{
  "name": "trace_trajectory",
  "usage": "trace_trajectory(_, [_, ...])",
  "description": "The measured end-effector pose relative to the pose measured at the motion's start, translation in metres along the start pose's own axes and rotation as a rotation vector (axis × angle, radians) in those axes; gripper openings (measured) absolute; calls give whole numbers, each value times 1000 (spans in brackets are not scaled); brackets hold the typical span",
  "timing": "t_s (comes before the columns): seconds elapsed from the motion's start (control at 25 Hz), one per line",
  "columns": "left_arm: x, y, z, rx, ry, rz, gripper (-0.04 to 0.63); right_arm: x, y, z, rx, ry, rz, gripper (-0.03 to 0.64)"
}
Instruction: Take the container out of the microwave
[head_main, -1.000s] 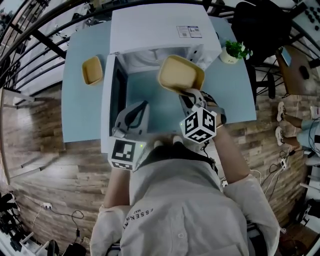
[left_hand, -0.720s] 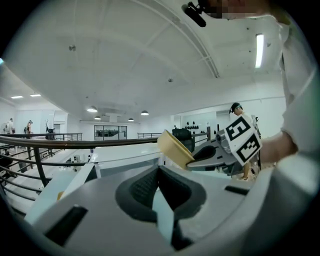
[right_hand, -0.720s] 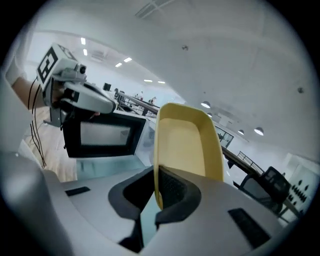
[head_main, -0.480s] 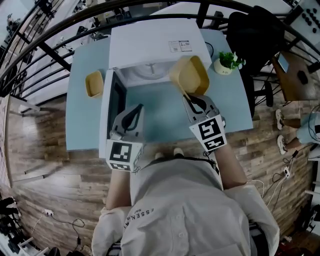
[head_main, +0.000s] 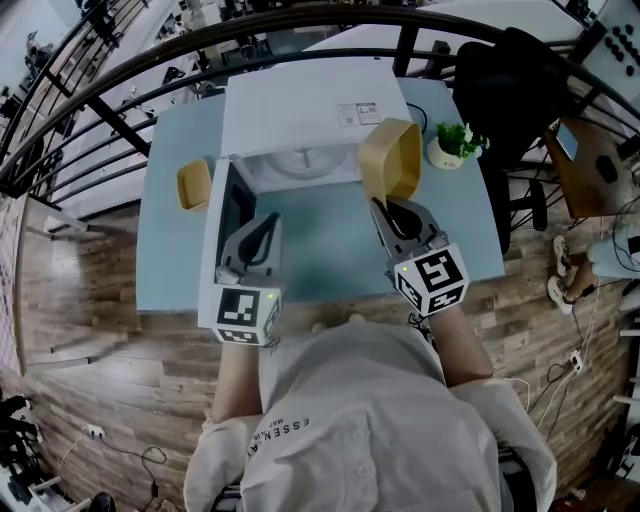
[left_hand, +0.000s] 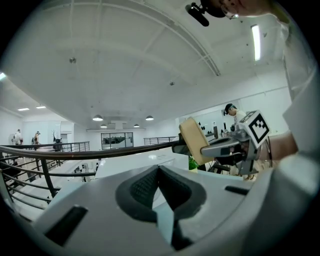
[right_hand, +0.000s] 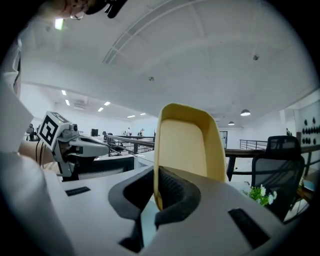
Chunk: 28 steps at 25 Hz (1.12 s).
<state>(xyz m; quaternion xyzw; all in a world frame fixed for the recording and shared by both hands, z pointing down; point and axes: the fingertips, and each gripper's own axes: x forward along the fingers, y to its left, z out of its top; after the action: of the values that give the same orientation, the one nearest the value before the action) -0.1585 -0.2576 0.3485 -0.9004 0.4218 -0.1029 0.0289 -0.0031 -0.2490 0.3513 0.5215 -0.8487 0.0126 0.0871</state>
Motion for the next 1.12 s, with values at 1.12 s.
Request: trace_trajectory(1.12, [22, 25, 6, -7, -3, 58, 2, 24, -10, 6, -14, -55, 27, 17])
